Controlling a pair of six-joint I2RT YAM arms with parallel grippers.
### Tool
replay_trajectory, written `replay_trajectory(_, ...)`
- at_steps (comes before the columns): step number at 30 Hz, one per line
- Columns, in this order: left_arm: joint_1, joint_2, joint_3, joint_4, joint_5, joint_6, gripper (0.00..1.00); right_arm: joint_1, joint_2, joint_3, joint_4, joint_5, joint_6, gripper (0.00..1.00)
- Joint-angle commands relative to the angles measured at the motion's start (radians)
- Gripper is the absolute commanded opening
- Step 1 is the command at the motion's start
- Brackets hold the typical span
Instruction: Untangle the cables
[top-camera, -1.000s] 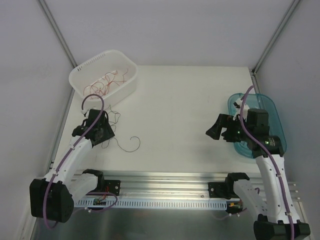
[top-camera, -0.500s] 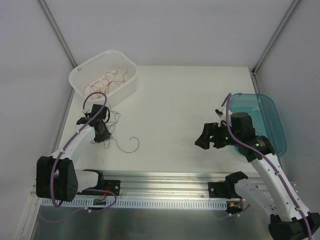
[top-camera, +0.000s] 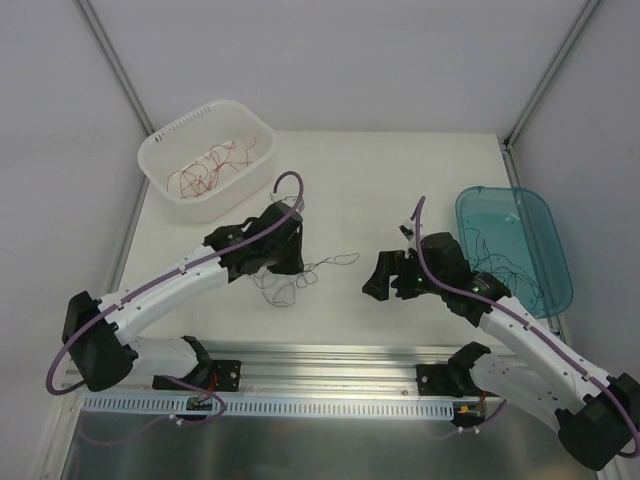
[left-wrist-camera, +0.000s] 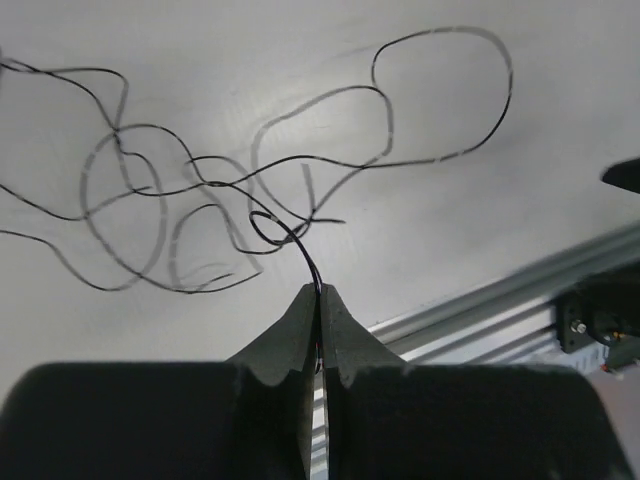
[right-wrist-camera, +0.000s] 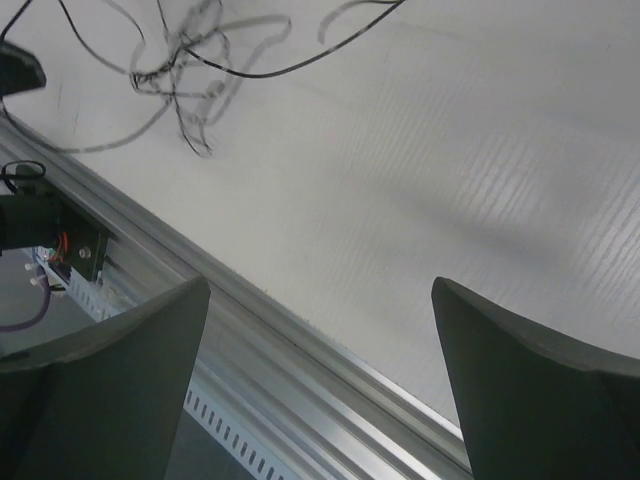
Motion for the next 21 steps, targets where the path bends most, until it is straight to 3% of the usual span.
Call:
replay_trajectory(1,-0.069,-0.025,0.069,-0.01,-0.005,-0.029,0.0,0.006,-0.018,0.005,0.118,0.058,0.06,0.98)
replay_trajectory(12,-0.088,-0.019,-0.09,0.094,0.038,-0.081,0.0,0.106,0.078,-0.012,0.211,0.127,0.109,0.85)
replay_trajectory(21,-0.099,-0.022,-0.115,0.127,0.049,-0.101,0.0,0.221,0.287,-0.014,0.486,0.129,0.196,0.69)
